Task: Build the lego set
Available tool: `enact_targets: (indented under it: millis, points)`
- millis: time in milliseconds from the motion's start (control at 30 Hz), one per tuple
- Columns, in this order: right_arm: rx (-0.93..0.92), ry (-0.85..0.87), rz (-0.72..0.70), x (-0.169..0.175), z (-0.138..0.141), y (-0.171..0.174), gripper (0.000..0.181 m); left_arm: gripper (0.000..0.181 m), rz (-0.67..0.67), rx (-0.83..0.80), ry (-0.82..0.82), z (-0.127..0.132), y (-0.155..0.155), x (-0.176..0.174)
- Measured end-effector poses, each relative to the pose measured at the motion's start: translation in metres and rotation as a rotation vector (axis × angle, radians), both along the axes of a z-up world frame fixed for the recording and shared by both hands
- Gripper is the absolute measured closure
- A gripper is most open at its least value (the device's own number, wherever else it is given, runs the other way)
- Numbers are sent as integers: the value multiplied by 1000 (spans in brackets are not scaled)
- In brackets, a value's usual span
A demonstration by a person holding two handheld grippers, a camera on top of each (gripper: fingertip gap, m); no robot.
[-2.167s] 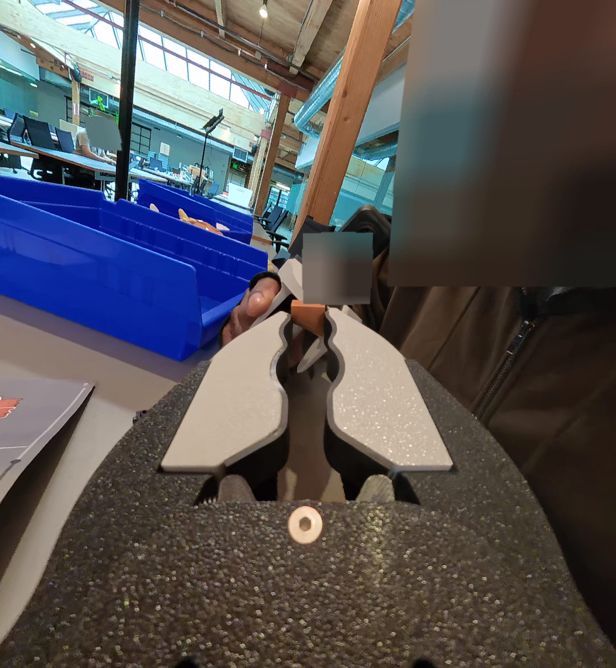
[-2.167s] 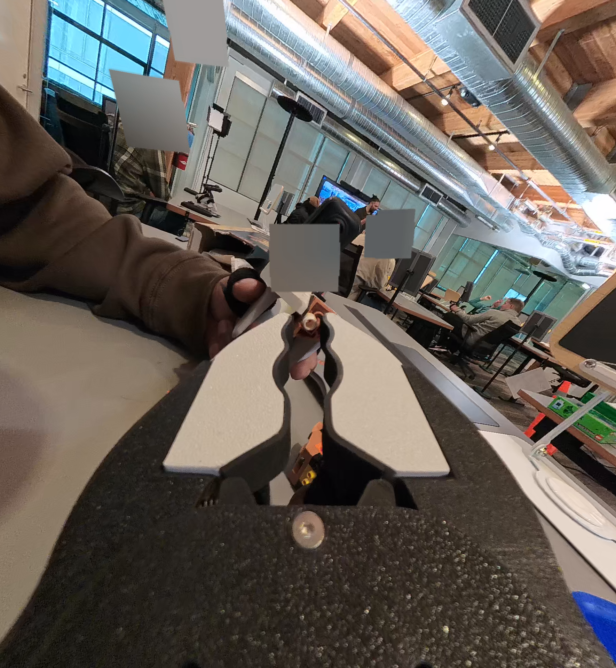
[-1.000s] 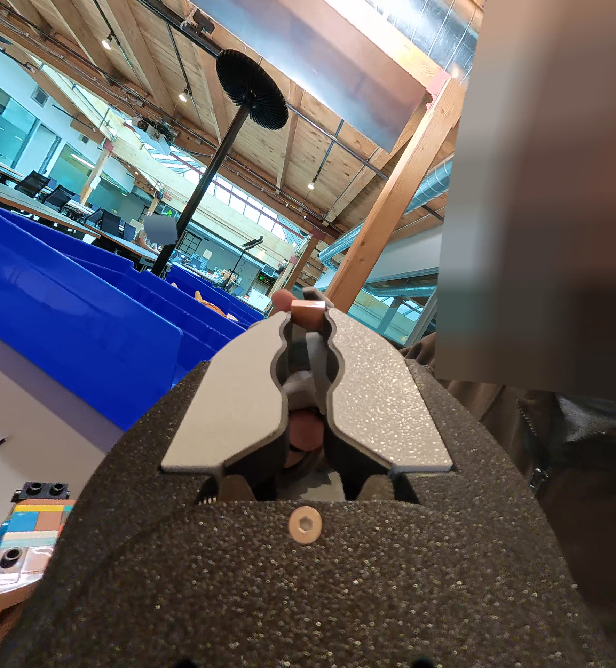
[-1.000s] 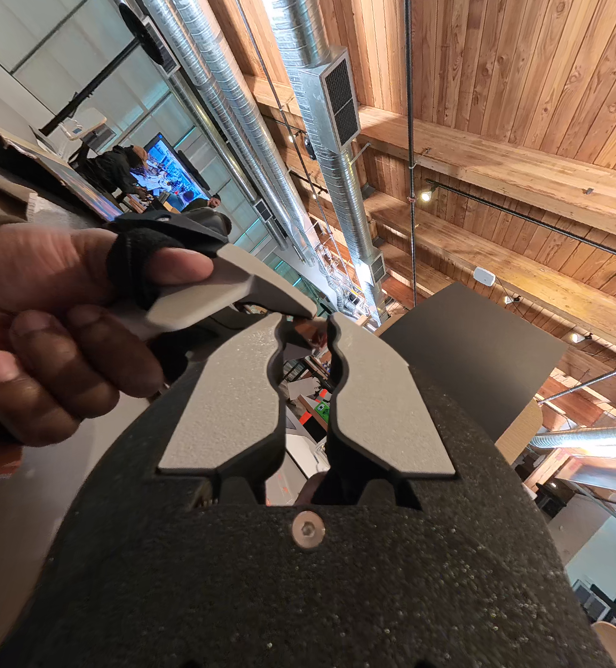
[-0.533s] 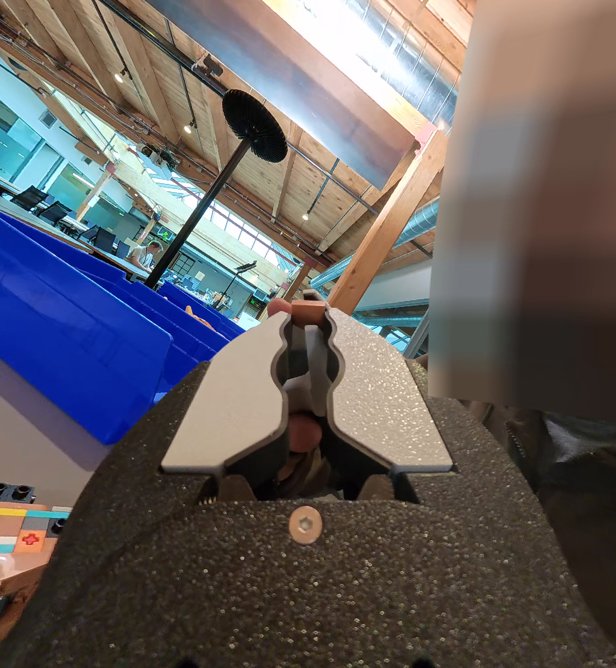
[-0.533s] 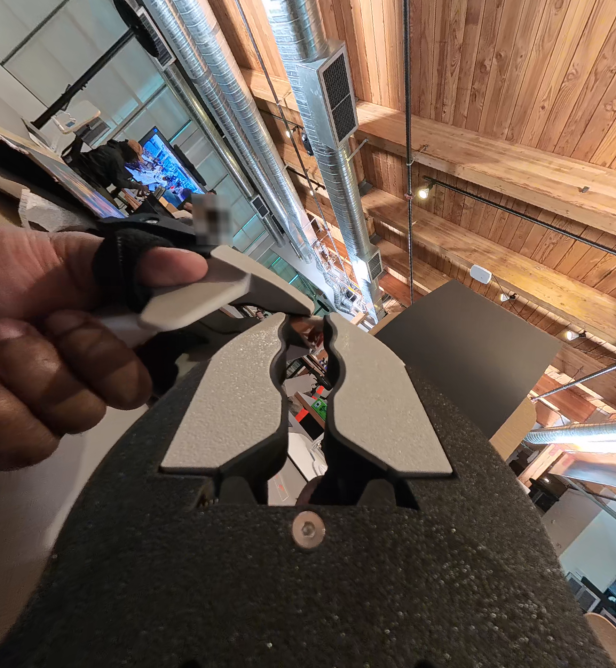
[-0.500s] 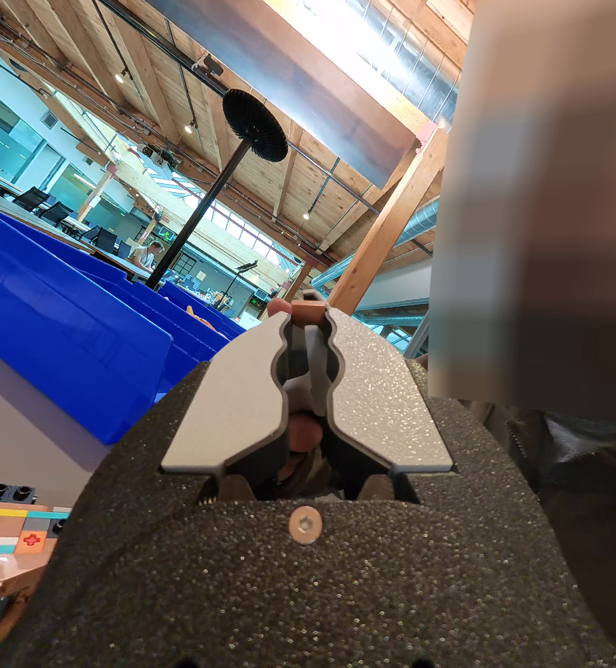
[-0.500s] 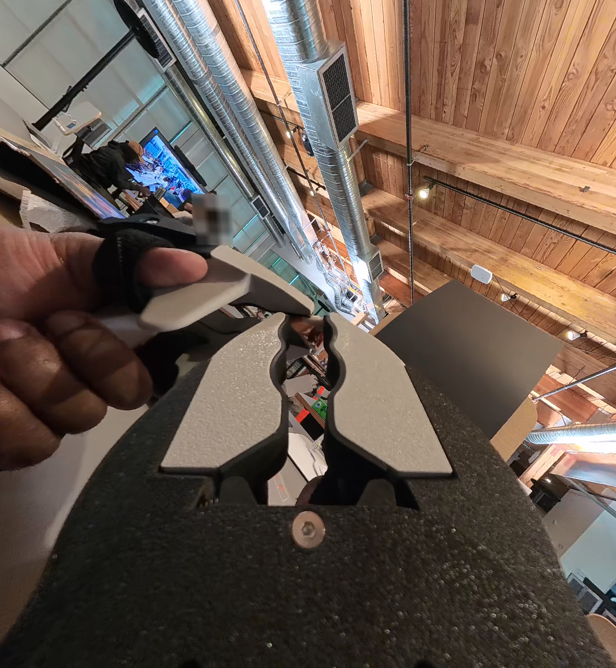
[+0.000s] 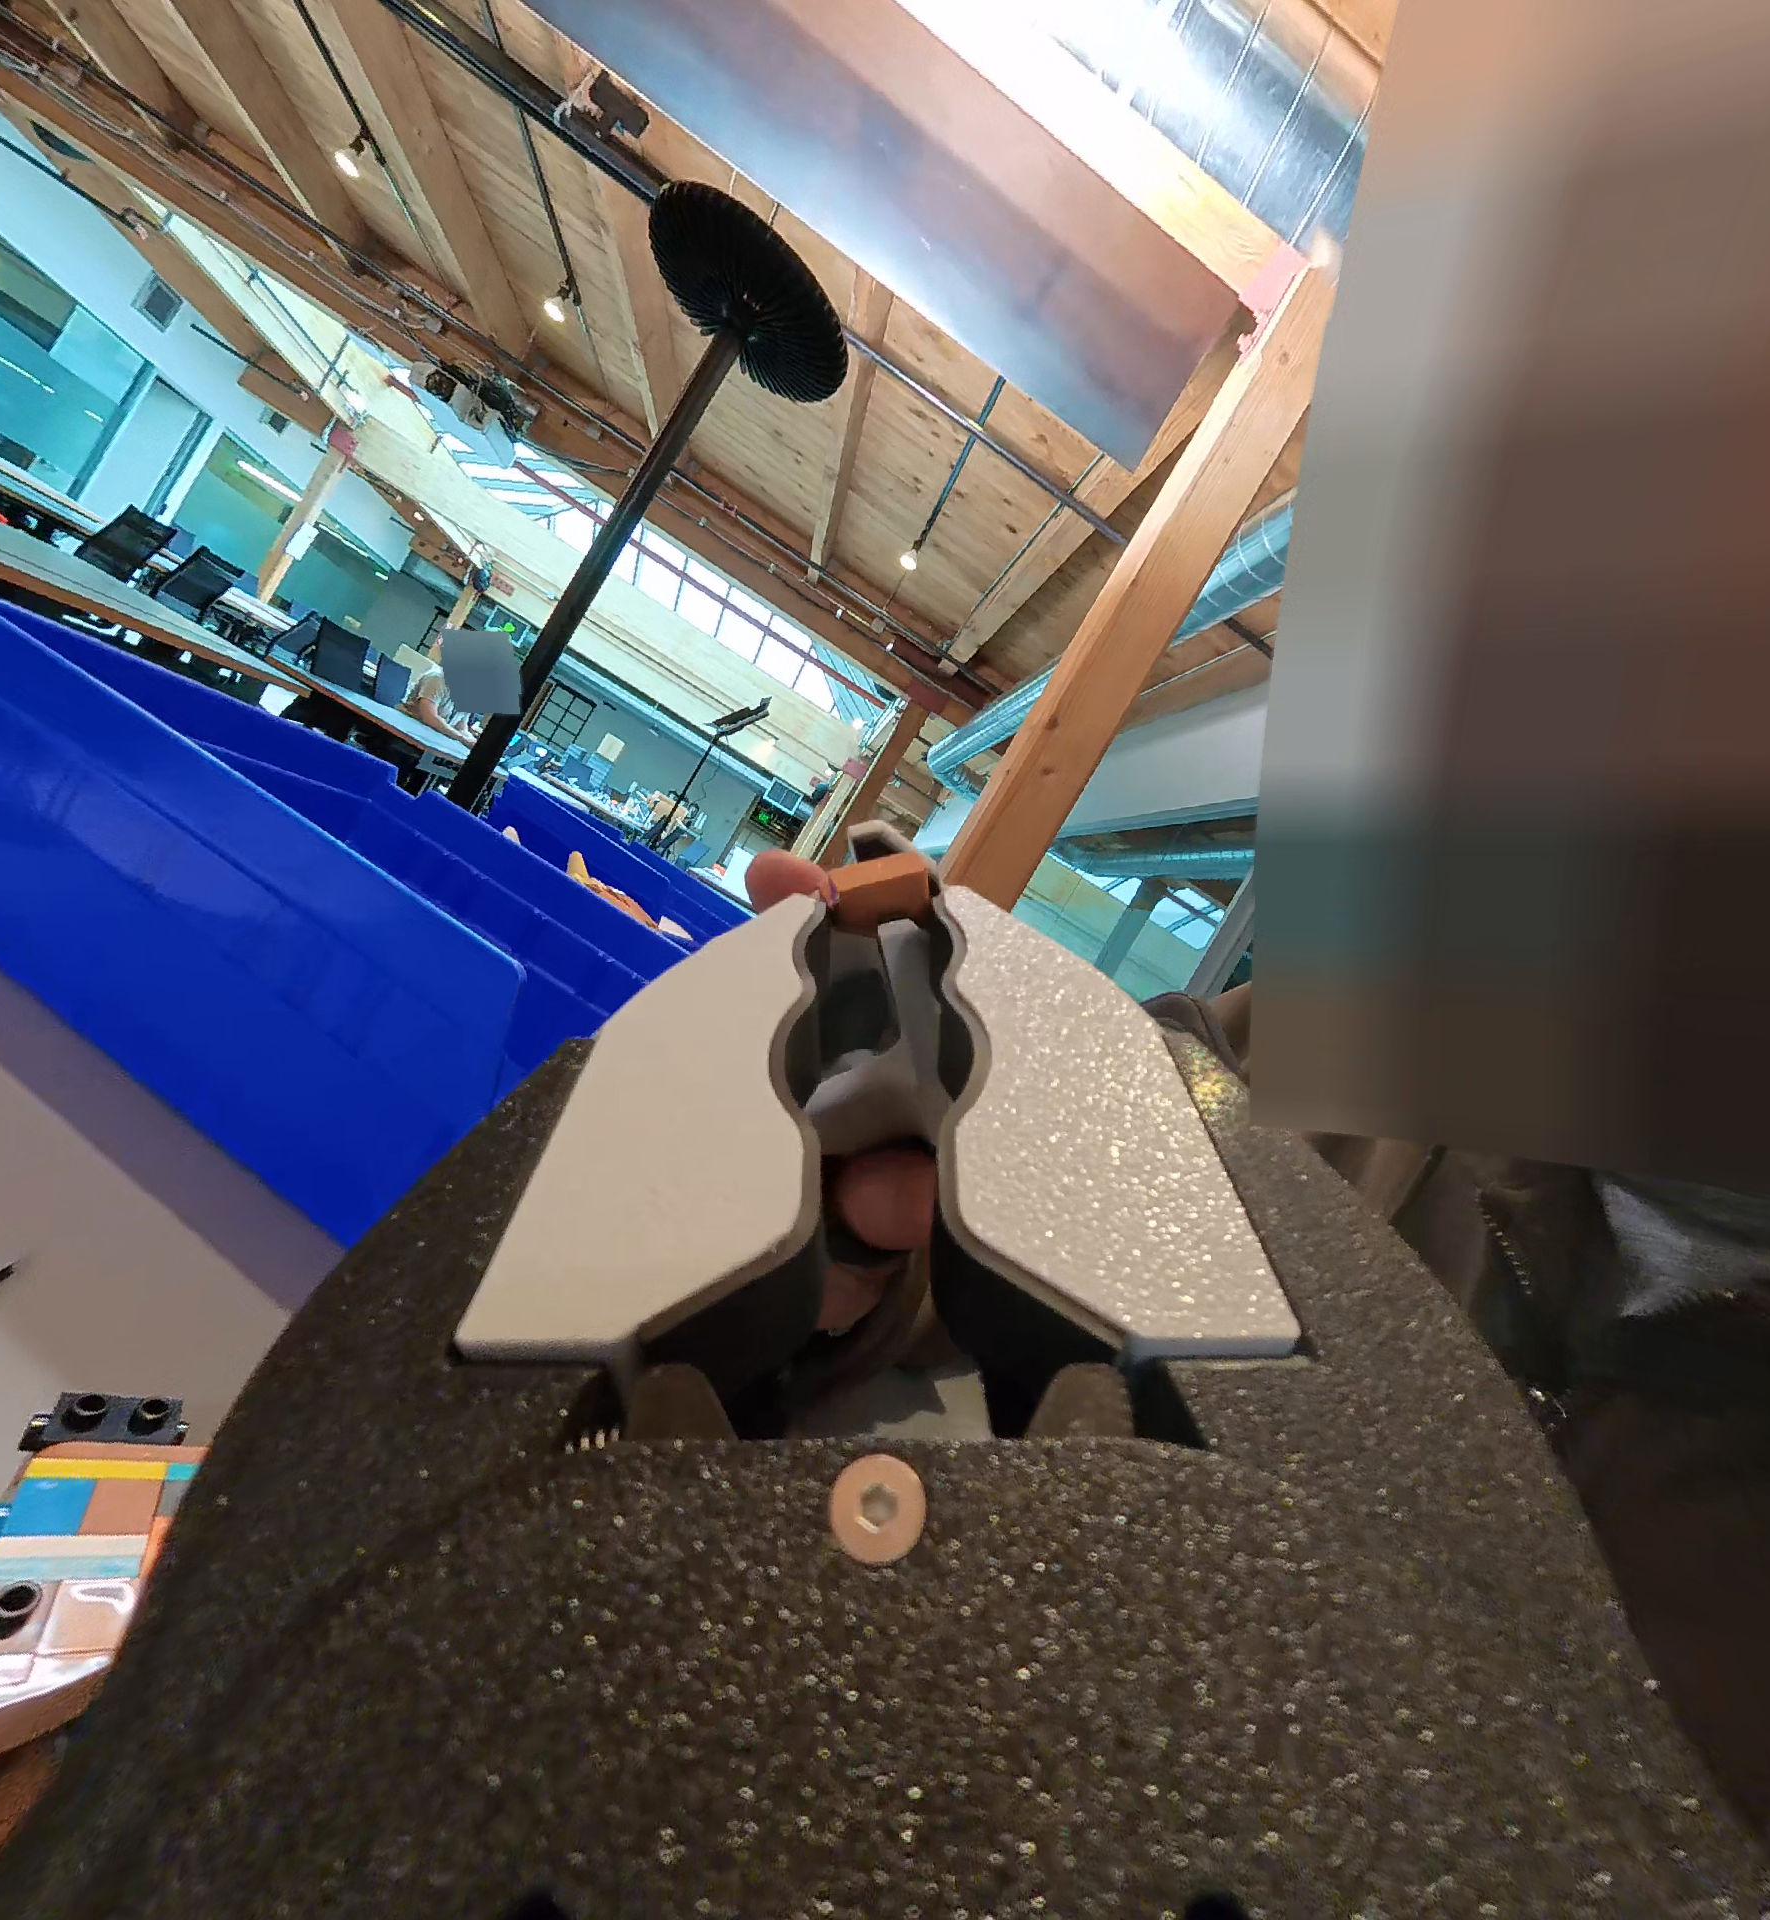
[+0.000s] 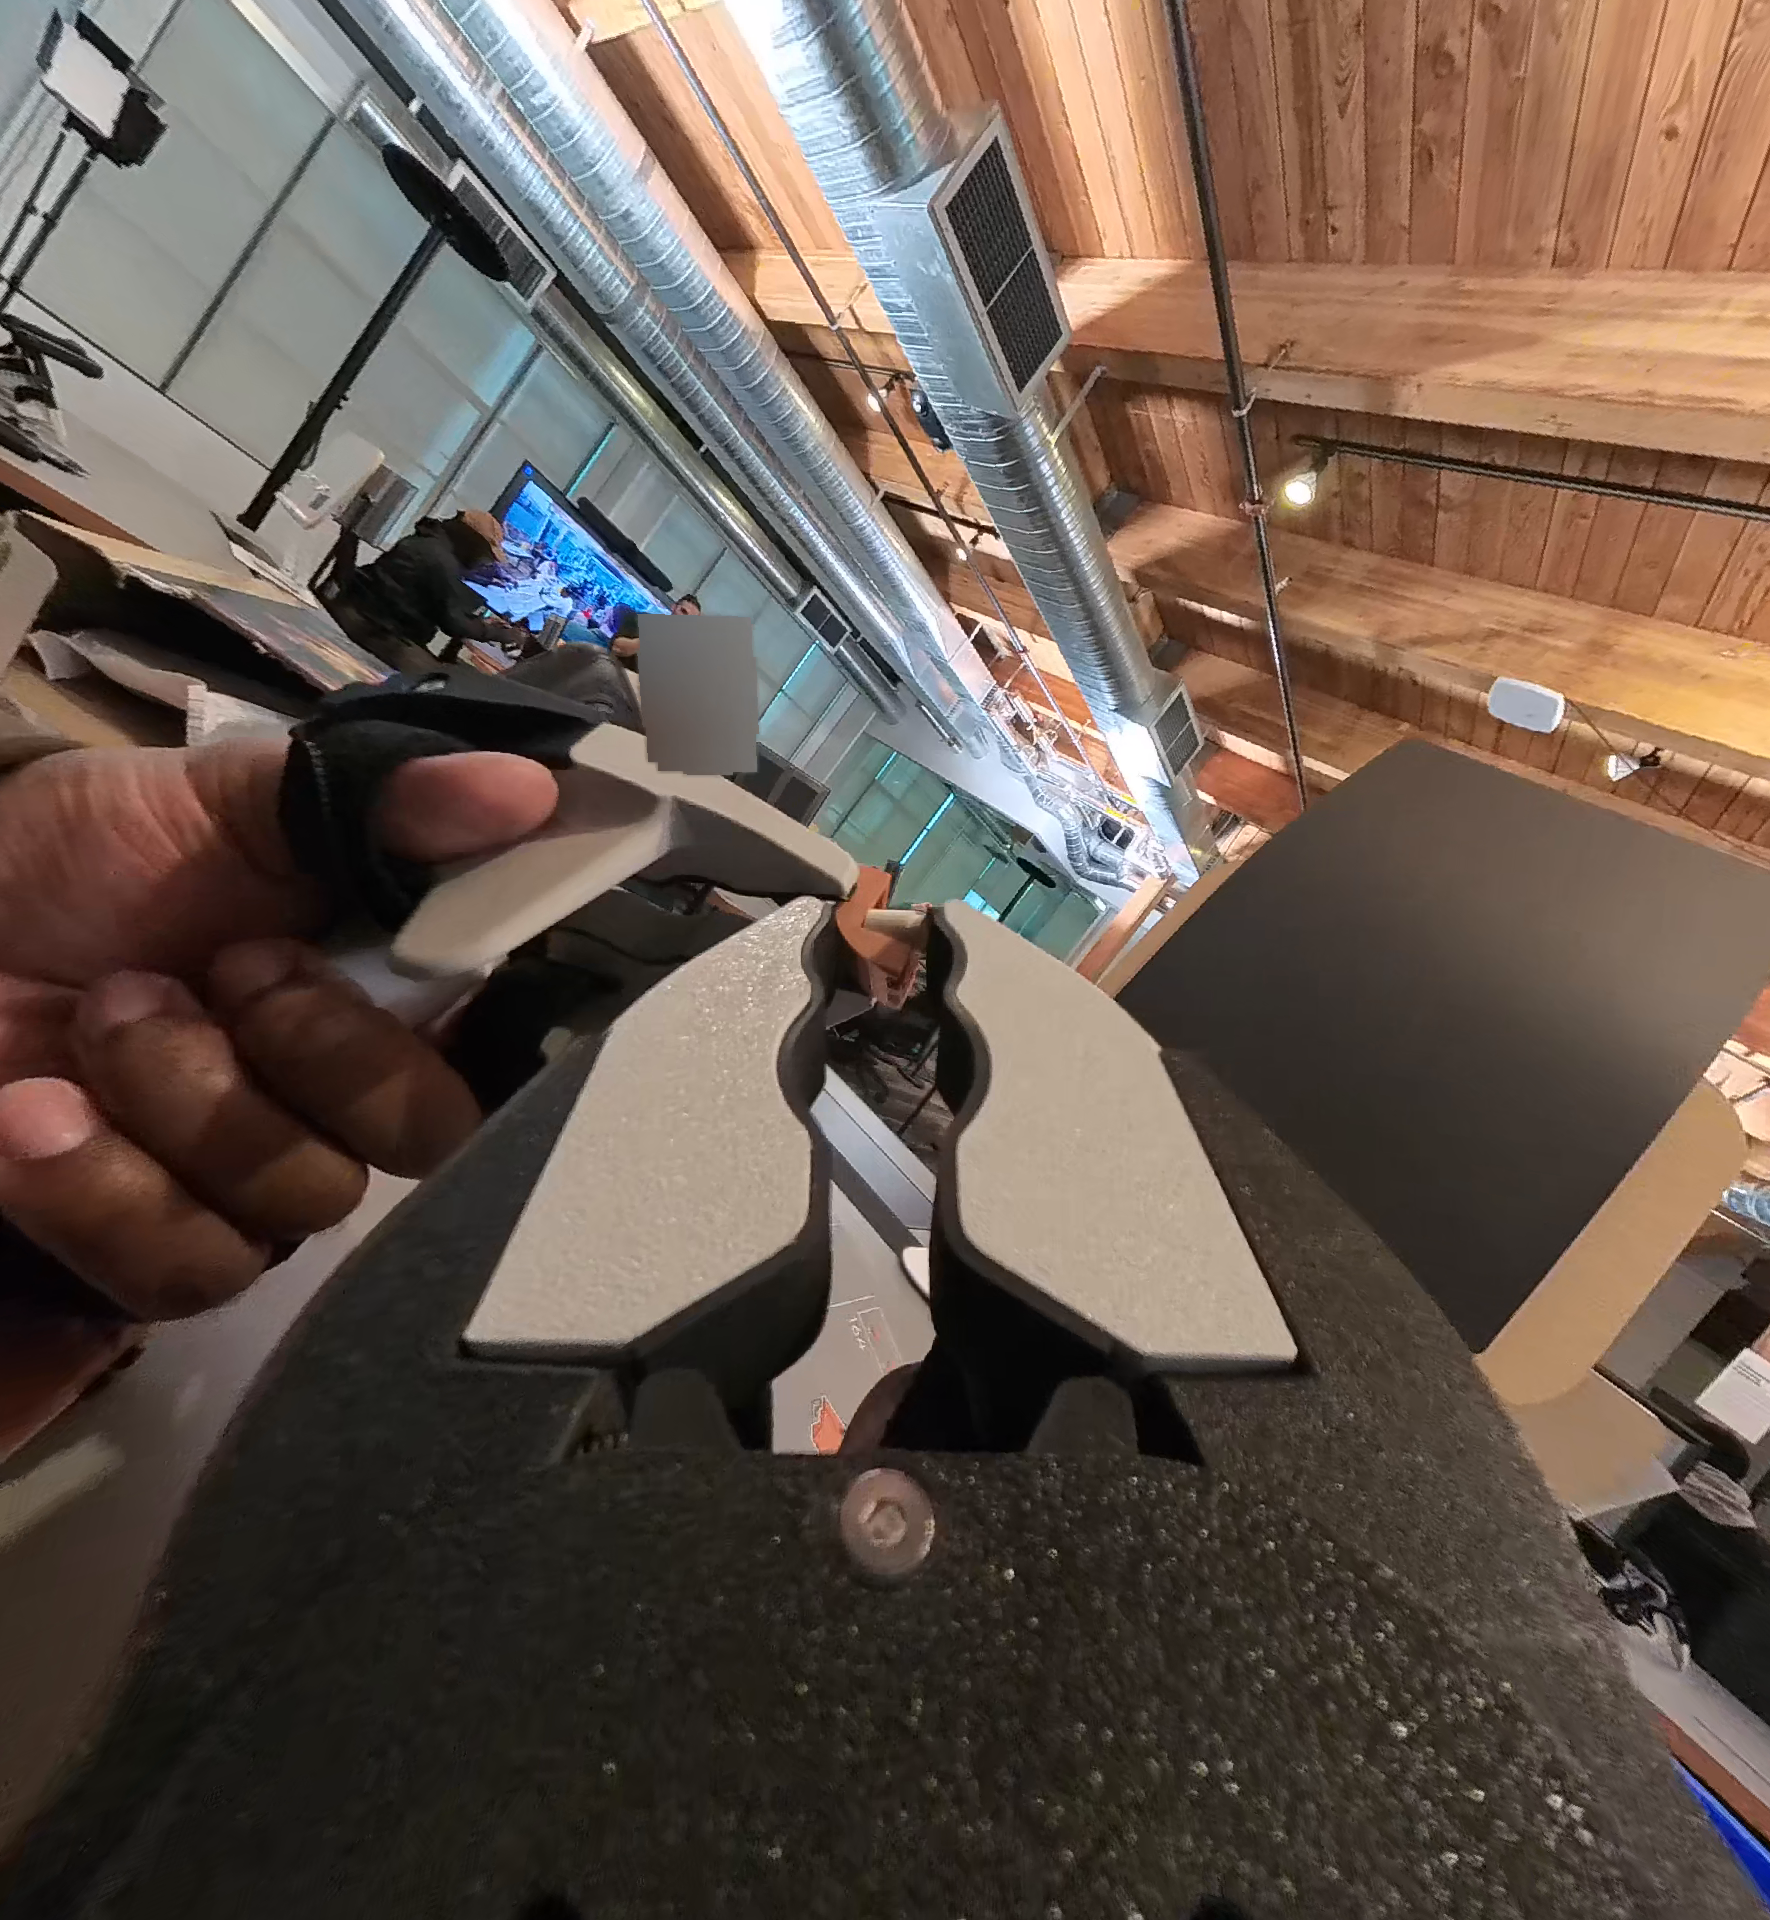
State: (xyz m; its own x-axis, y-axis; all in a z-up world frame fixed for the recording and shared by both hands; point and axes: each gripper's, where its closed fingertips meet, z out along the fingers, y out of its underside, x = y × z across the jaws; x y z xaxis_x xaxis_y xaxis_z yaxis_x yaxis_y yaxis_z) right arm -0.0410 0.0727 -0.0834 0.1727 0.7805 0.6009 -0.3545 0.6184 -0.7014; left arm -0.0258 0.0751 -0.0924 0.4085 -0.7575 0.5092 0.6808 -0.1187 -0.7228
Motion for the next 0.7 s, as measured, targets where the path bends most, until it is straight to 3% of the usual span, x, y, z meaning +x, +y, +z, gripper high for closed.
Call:
enact_targets:
  millis: [433, 700]
  points:
    - [154, 40, 4, 7, -2, -11, 166, 162, -69, 0, 262, -4, -10, 11]
    - [184, 66, 21, 11, 0, -19, 166, 164, -48, 81, 301, -2, -17, 16]
